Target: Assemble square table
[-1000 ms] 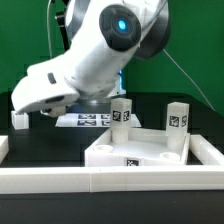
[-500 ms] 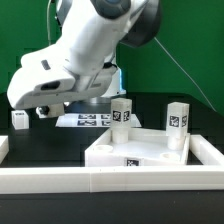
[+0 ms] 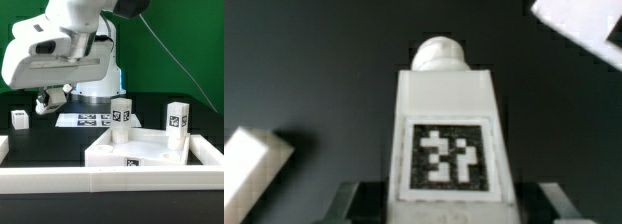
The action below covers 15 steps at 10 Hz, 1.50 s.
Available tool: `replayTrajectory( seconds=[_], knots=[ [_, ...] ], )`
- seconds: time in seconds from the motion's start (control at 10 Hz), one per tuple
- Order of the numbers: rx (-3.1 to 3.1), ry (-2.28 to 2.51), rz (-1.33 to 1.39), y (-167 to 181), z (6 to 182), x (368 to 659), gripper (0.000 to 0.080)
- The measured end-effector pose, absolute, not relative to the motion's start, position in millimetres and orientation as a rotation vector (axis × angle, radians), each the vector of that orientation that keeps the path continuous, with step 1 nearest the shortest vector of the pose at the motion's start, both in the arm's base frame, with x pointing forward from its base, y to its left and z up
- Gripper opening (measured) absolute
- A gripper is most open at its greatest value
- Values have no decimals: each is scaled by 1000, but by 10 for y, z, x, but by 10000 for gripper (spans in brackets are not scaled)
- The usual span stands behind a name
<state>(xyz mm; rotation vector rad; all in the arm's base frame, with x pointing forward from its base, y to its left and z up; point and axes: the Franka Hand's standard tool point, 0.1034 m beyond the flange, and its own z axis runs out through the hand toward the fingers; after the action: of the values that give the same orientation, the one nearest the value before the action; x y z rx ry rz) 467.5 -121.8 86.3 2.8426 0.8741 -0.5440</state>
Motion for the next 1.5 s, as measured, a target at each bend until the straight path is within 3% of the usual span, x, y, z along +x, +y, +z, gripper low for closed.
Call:
replayTrajectory(
  seconds=[0.2, 0.6, 0.8, 1.1, 1.5],
  knots=[
    [2887, 891, -360, -1266, 901, 4724, 290],
    [2942, 758, 51, -1120, 1165, 5207, 290],
    [2880, 779, 235, -1143, 1155, 5305, 290],
    [2806, 789, 352, -1416, 1204, 5234, 290],
    [2972, 611, 378, -988, 1485, 5731, 290]
  ],
)
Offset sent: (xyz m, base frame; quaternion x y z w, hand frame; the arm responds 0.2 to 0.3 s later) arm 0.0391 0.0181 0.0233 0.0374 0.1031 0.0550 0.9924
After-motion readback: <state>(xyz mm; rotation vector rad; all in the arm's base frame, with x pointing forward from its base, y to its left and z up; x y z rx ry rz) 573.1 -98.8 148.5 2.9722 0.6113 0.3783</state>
